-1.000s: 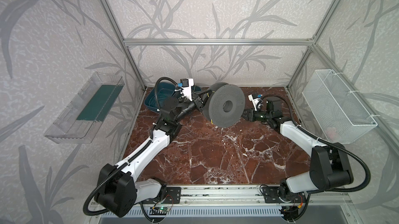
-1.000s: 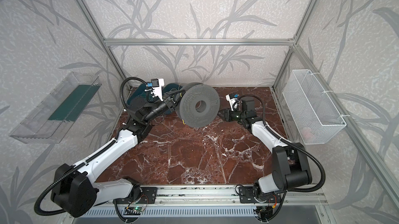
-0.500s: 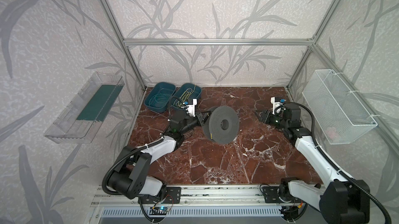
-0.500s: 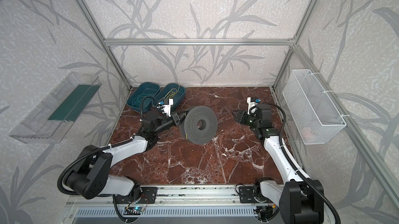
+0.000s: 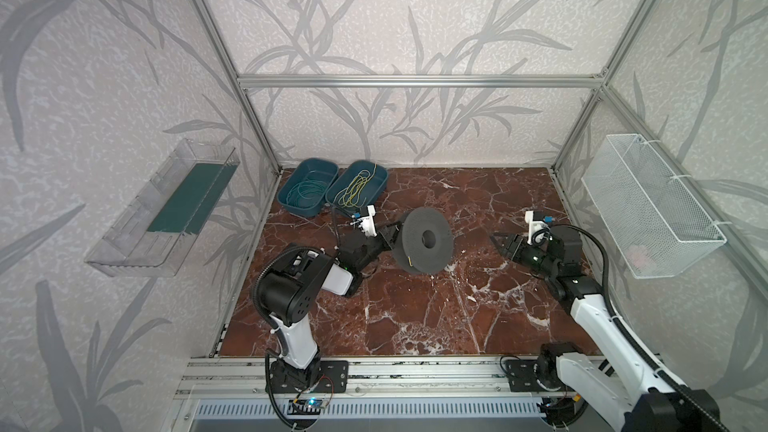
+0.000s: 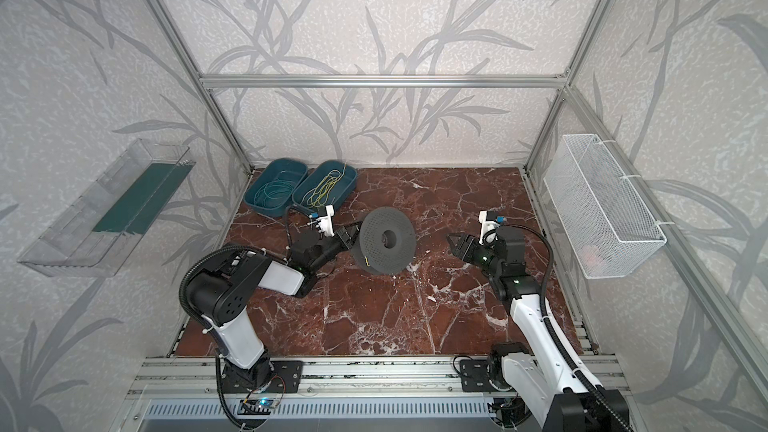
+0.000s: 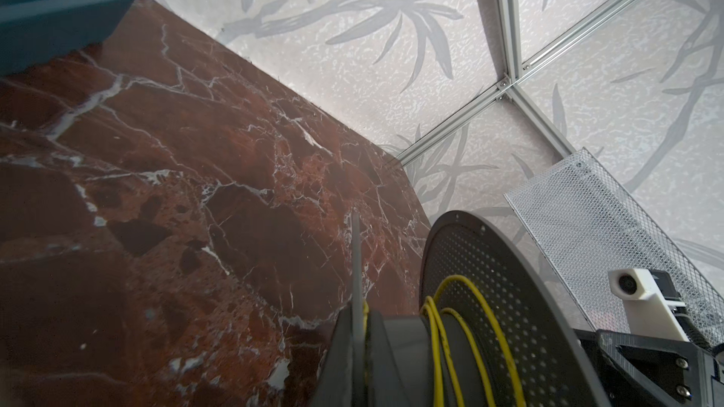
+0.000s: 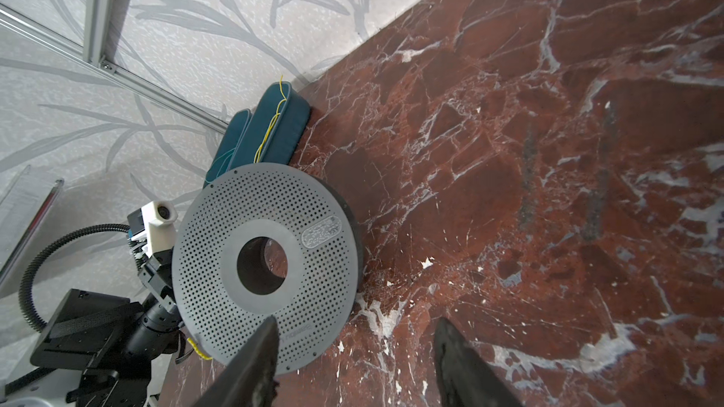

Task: Wrap the cables
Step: 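Lower the spool flat onto the table with the left gripper and release it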

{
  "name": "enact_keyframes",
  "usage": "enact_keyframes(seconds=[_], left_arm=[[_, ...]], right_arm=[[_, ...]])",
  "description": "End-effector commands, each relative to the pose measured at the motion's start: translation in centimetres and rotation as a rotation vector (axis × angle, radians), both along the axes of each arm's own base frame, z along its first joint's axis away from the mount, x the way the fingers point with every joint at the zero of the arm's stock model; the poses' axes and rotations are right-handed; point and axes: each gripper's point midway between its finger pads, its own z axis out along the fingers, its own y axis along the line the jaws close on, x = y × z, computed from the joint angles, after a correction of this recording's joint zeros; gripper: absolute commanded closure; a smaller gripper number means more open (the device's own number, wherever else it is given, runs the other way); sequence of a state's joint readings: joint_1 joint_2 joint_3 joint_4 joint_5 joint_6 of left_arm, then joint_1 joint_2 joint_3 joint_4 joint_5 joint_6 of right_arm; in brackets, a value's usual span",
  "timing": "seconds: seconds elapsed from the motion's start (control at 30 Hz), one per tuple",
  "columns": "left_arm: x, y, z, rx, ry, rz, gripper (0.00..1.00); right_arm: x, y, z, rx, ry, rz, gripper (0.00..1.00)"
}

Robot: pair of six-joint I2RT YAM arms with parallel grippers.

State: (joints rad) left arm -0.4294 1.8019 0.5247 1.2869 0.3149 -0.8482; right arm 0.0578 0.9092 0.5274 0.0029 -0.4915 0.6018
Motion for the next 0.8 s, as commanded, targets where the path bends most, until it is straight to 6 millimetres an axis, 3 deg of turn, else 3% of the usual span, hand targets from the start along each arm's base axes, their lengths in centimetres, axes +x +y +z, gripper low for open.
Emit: enact_keyframes(seconds=[0.0,0.13,0.37,0.6,0.77], left_arm=[[1.2,-0.1,2.3,-0.083,-0.080,0.035,1.00],[0.8,0.5,-0.4,-0.045,-0.024,0.060,0.99],[0.0,1.1,-3.4,0.009,0.032,0.064,0.72],[-1.0,2.3,-5.9,0.061,0.082,0.098,0.68],[-1.8,3.7,-7.4,0.087,0.160,0.145,0.57]], right_arm=[[0.0,0.1,1.3,0.007,-0.039,0.012,0.37],[-0.1,0.4,1.3,0.016,-0.034,0.024,0.37],[-0.1,0.6,2.0,0.013,-0.046,0.046,0.36],[-0.2,0.7,2.3,-0.001,-0.044,0.055,0.36],[-0.5,0.4,2.7,-0.020,-0.041,0.049,0.35]])
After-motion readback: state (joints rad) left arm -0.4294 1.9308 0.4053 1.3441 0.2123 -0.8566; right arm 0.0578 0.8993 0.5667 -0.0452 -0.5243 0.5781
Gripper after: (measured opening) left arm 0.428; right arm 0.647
